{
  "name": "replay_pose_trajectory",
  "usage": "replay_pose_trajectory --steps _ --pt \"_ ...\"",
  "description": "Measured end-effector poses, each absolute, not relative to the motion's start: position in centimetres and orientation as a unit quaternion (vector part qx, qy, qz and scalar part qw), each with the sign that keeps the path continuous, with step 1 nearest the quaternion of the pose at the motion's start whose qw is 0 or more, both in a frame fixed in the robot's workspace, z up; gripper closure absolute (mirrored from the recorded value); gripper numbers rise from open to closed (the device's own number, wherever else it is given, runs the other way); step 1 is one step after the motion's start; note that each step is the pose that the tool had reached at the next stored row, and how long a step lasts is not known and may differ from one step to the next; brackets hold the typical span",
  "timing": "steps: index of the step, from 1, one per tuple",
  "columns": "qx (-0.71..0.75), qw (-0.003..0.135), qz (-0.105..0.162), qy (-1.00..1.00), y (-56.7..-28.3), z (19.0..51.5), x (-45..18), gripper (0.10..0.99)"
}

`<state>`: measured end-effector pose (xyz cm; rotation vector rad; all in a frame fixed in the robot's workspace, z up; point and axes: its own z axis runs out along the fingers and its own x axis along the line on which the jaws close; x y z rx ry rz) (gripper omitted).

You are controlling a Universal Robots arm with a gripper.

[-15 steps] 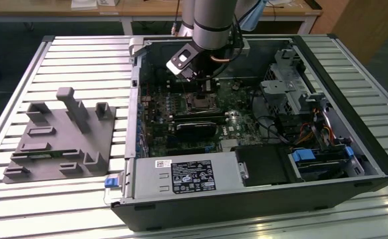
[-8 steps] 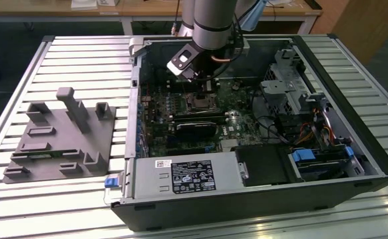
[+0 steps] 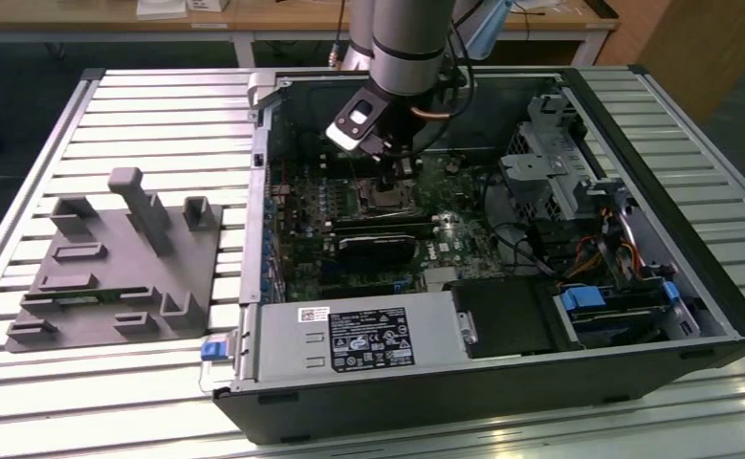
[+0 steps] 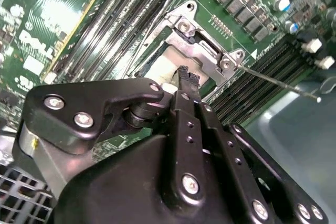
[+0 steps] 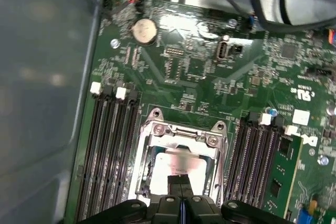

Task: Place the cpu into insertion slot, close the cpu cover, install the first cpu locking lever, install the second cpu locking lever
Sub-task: 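Close the cpu cover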

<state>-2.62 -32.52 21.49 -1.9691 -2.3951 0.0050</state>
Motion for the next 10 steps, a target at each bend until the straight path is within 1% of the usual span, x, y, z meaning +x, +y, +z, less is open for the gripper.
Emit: replay_pose_trajectory --steps 10 --pt "-0.575 0.02 0.003 -0.818 -32.52 21.48 -2.61 0.98"
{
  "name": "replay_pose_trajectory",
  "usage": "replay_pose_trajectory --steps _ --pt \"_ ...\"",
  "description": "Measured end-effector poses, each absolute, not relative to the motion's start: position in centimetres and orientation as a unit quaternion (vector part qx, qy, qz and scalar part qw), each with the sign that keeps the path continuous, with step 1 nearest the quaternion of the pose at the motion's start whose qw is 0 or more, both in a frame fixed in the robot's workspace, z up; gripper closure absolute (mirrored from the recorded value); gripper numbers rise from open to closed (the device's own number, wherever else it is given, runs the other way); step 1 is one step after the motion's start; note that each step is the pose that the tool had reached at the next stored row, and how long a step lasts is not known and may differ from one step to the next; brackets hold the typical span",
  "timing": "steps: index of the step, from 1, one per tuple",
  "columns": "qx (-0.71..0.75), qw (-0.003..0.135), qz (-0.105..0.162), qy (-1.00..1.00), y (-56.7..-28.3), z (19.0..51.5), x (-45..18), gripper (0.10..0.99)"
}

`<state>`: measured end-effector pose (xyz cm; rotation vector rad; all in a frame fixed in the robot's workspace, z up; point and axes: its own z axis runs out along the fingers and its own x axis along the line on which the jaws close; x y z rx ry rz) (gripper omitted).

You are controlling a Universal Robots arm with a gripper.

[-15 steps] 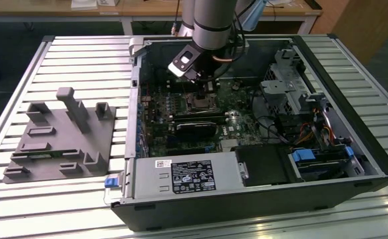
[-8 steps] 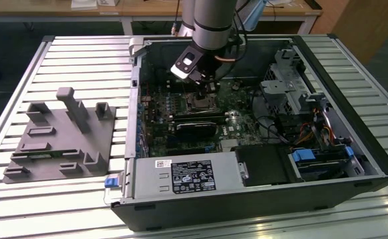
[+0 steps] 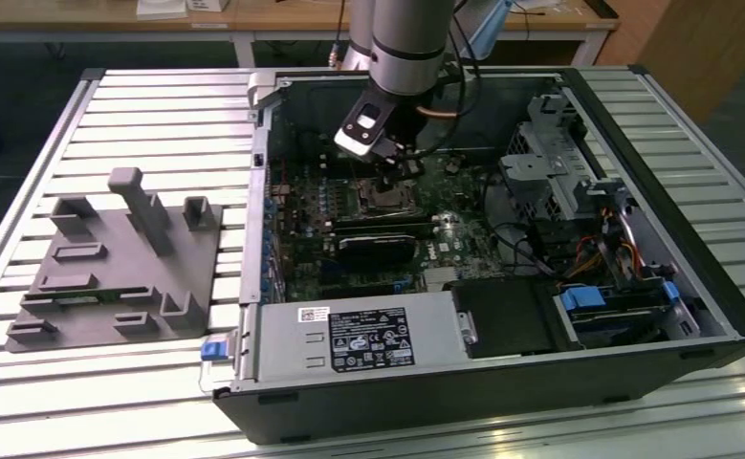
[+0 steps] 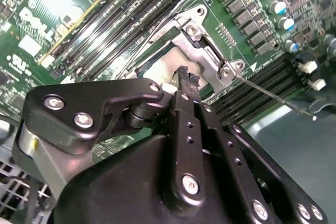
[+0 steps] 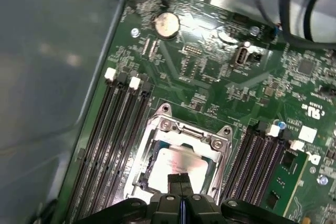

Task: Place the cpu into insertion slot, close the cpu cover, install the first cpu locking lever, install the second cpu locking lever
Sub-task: 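Close the cpu cover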

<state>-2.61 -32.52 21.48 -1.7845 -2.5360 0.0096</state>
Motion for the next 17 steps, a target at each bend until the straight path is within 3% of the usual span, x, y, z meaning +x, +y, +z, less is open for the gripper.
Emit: replay_pose_trajectory --steps 17 --pt "-0.473 0.02 0.006 -0.881 -32.52 21.48 -2.61 0.98"
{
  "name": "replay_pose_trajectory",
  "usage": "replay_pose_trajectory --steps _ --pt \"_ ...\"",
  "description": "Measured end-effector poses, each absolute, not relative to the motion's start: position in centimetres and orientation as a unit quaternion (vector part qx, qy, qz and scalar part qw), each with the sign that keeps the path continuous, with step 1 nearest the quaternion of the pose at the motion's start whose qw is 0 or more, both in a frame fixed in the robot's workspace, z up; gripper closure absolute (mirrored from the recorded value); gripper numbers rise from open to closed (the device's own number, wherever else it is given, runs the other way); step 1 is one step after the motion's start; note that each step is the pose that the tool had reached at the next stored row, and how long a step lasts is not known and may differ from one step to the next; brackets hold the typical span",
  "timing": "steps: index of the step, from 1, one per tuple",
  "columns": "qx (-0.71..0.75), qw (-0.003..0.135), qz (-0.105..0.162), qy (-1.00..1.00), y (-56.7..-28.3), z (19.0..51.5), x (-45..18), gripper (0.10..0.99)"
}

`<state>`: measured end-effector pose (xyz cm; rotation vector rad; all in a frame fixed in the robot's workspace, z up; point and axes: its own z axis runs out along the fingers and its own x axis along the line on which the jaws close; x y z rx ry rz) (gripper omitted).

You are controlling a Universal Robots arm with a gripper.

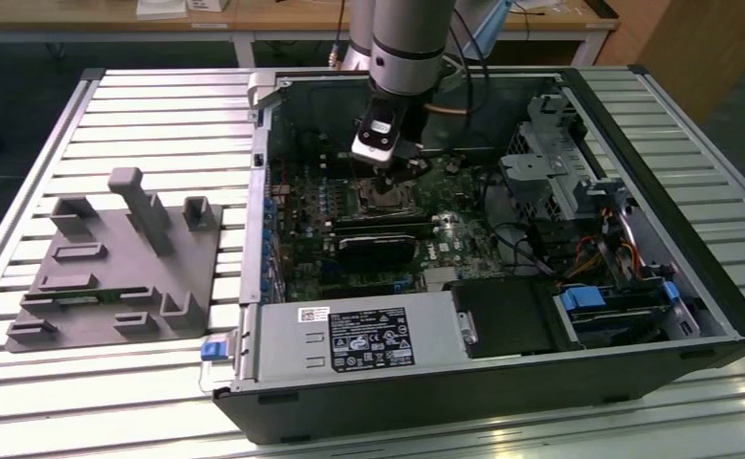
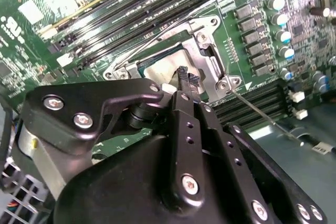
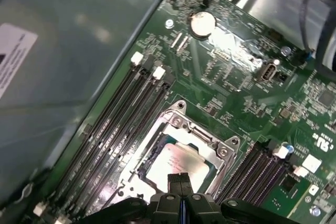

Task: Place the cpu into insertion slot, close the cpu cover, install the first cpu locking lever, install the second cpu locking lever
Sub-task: 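Close the cpu cover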

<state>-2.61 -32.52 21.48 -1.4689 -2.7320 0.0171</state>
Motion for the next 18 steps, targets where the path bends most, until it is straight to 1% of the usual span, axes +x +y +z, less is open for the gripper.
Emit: replay_pose_trajectory --steps 18 --pt "-0.356 0.019 0.008 -0.934 -32.52 21.48 -2.62 0.98"
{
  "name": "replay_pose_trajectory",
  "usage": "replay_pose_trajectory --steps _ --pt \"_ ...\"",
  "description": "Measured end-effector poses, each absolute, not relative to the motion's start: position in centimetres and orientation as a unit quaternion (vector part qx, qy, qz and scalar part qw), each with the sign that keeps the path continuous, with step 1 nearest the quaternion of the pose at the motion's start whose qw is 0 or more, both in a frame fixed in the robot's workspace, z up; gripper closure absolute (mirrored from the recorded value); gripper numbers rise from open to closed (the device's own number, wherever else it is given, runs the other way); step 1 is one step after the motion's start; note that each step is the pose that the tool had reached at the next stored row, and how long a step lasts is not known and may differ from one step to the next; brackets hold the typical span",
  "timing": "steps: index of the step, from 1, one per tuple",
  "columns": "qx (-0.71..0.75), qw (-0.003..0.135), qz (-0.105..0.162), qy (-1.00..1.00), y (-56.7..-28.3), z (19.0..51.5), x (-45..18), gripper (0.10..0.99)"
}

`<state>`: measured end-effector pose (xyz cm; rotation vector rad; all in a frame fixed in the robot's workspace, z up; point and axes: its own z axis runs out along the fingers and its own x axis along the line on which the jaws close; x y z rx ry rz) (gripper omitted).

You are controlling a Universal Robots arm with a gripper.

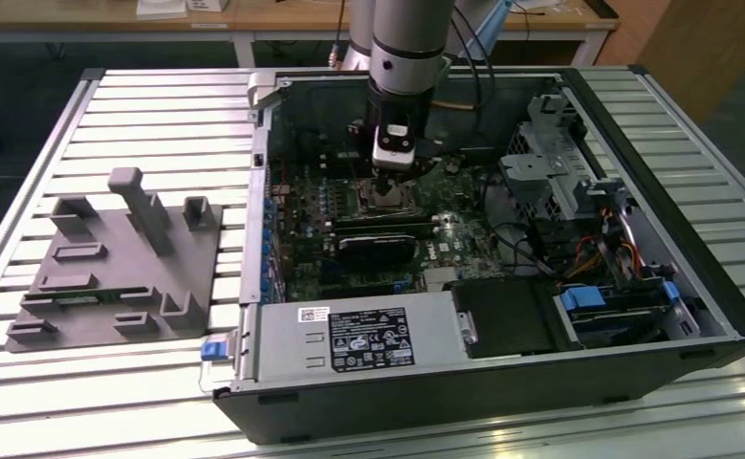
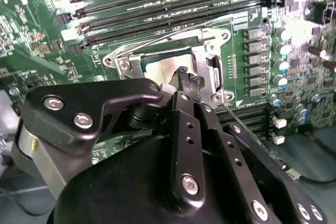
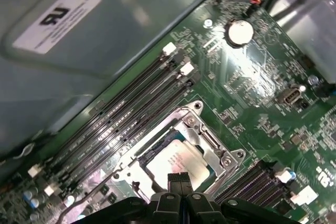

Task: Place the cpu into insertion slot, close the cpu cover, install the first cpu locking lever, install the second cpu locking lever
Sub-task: 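Close the cpu cover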

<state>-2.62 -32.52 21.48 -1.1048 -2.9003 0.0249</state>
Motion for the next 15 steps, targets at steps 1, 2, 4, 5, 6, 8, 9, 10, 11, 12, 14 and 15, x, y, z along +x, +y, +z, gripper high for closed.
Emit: replay_pose_trajectory --steps 1,2,4,5,6,8,9,10,11,12,14,15 --pt "-0.349 0.019 0.008 -0.937 -32.52 21.48 -2.62 0.98" --pt "-0.343 0.019 0.008 -0.939 -32.52 21.48 -2.61 0.98" --pt "-0.33 0.019 0.009 -0.944 -32.52 21.48 -2.62 0.98" --pt "-0.323 0.019 0.009 -0.946 -32.52 21.48 -2.62 0.98" --pt "-0.317 0.019 0.009 -0.948 -32.52 21.47 -2.62 0.98" --pt "-0.304 0.018 0.009 -0.953 -32.52 21.47 -2.62 0.98" --pt "-0.297 0.018 0.009 -0.955 -32.52 21.47 -2.62 0.98" --pt "-0.29 0.018 0.009 -0.957 -32.52 21.47 -2.62 0.98" --pt "-0.284 0.018 0.009 -0.959 -32.52 21.47 -2.62 0.98" --pt "-0.278 0.018 0.01 -0.96 -32.52 21.47 -2.62 0.98" --pt "-0.266 0.018 0.01 -0.964 -32.52 21.47 -2.62 0.98" --pt "-0.259 0.018 0.01 -0.966 -32.52 21.47 -2.62 0.98"
